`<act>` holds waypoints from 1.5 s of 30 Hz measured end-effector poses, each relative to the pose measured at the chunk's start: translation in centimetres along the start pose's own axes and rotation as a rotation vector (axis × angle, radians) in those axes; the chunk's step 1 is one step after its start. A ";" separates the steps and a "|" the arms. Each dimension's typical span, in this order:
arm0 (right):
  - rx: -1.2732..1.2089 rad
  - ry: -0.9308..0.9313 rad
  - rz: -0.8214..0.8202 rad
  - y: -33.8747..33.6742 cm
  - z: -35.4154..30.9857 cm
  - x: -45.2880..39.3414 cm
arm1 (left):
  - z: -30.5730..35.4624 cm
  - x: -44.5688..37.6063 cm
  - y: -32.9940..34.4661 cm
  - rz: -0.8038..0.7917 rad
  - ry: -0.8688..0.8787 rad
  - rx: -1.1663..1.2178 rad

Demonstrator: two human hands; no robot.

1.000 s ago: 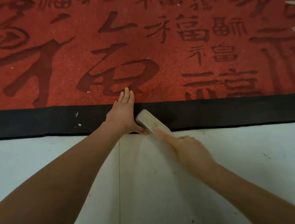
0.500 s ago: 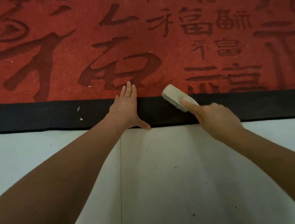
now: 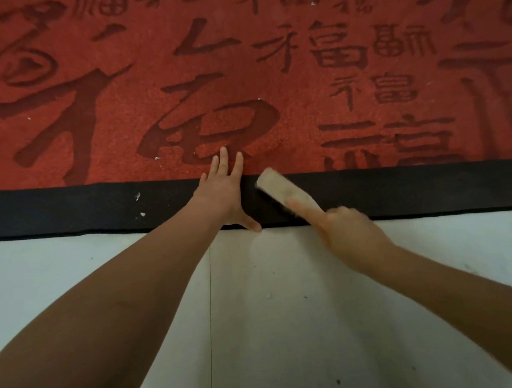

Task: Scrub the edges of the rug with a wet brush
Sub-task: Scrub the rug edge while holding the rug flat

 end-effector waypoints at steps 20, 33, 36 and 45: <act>0.021 -0.105 -0.032 -0.7 -2.3 -1.6 | 0.3 0.3 -0.1 -0.047 -0.040 -0.016; 0.120 -0.344 -0.114 -1.4 -0.8 -0.3 | 0.2 0.3 -0.5 -0.025 -0.040 -0.015; 0.276 -0.242 -0.033 -4.5 2.3 -3.1 | 0.2 0.2 -0.6 0.010 -0.037 -0.014; 0.339 -0.348 -0.100 -3.8 3.3 -2.5 | -0.4 0.4 -0.2 0.029 -0.009 0.029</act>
Point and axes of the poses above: each hand's wrist, its own x-axis away from the middle knuckle, its own y-axis out of the palm, z = x × y, the point moved 10 cm from there along -x, towards the middle knuckle, and after that the axes turned 13 degrees about z, right-handed, at the moved point
